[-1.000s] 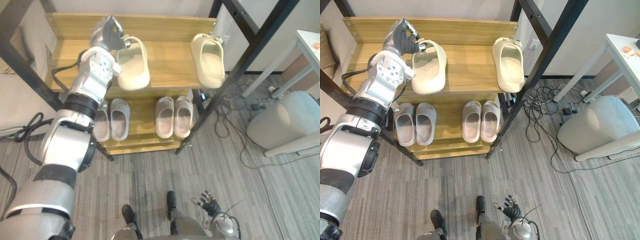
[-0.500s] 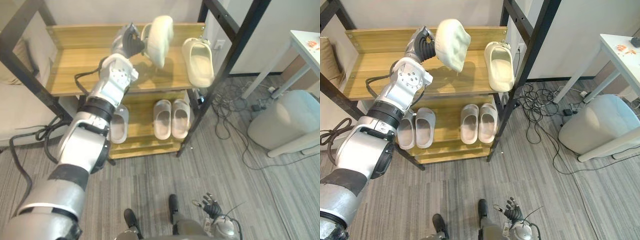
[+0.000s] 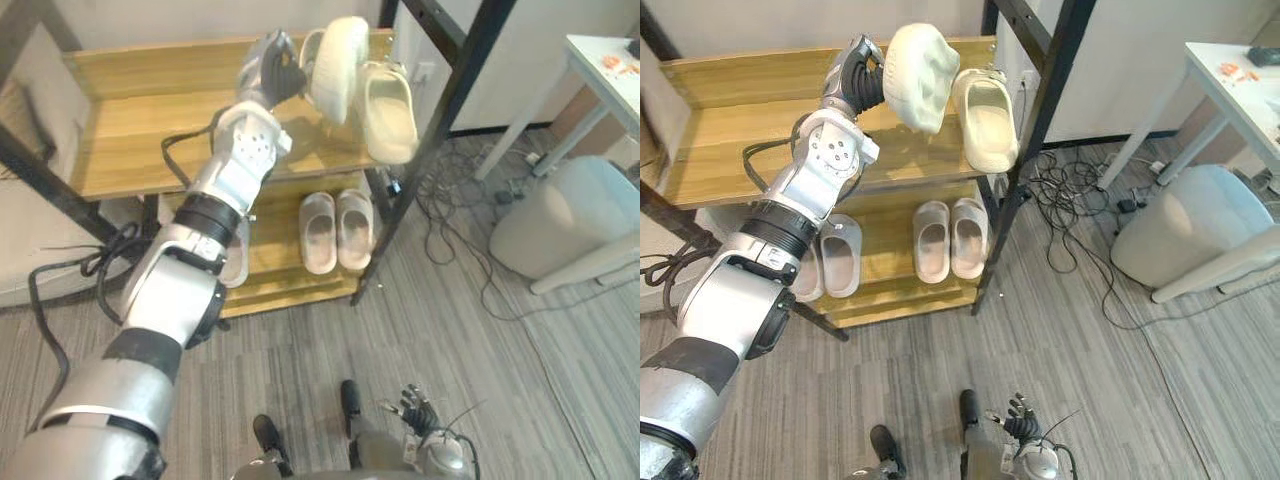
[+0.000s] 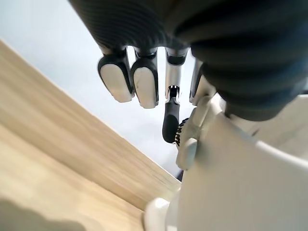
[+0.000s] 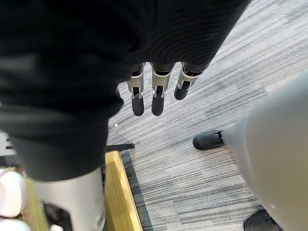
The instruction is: Organize the slippers on the shoe rack
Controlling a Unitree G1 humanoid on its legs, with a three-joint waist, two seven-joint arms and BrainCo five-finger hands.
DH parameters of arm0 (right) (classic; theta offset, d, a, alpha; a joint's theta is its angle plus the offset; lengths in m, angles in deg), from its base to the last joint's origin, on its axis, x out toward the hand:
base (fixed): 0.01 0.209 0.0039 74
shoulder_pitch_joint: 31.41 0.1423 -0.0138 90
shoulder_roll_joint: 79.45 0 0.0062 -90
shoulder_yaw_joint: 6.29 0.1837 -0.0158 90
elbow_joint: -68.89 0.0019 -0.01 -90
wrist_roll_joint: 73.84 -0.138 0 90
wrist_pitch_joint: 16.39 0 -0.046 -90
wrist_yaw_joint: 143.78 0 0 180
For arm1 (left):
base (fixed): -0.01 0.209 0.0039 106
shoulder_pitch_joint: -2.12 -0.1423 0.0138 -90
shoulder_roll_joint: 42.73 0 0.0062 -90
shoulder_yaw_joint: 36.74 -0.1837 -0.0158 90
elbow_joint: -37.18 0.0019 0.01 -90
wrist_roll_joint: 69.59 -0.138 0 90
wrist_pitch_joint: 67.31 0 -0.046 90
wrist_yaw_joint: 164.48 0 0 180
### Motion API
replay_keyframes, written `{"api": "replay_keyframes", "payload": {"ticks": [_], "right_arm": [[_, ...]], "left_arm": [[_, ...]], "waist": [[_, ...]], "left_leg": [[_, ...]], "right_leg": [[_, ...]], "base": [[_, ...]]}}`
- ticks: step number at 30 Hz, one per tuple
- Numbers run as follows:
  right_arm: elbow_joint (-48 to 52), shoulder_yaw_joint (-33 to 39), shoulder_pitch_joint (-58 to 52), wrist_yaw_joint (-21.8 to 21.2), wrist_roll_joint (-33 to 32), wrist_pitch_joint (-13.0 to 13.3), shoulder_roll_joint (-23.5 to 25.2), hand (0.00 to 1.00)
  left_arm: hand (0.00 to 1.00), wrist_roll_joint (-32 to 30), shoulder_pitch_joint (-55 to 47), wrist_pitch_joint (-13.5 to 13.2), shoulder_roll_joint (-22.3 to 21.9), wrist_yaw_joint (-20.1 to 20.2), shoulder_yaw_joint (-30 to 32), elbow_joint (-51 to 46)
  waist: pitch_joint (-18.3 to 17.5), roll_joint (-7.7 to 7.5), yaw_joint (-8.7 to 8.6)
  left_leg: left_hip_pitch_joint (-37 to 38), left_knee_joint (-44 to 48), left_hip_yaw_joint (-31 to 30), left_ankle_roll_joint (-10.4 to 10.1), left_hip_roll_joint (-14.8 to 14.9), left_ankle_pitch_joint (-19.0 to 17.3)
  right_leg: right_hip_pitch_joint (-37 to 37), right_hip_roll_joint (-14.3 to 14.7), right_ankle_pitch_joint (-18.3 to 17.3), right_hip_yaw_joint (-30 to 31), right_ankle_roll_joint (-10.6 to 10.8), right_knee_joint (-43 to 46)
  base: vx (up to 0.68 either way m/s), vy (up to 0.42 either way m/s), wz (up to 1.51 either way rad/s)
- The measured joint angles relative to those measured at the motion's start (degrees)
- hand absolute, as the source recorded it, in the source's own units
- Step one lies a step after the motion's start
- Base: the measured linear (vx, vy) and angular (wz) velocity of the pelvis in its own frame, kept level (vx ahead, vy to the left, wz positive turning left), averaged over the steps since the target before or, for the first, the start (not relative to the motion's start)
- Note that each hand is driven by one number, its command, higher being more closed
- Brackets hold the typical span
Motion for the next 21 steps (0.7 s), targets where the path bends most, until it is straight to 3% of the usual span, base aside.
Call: {"api": "replay_keyframes", "payload": {"ticks": [11, 21], "right_arm": [[4.7, -0.3, -0.9, 0.9, 0.8, 2.1, -0.1, 0.00], [8.2, -2.1, -1.3, 1.1, 0.6, 2.7, -0.4, 0.00]], "left_arm": [[1.00, -16.1, 0.2, 3.3, 2.7, -2.9, -0.8, -3.2], [1.00, -21.6, 2.8, 6.1, 4.6, -4.0, -1.4, -3.4]], "waist": [[0.0, -0.02, -0.51], [0.0, -0.03, -0.68]], "left_leg": [[-0.4, 0.0, 1.0, 0.2, -0.1, -1.0], [-0.8, 0.0, 0.8, -0.1, 0.4, -1.9]], "right_leg": [[-0.9, 0.1, 0.2, 1.0, -0.2, 0.0], [-1.4, 0.6, 0.9, 1.1, 0.2, -0.1]], "base": [[0.05, 0.067, -0.06], [0.03, 0.040, -0.02]]}}
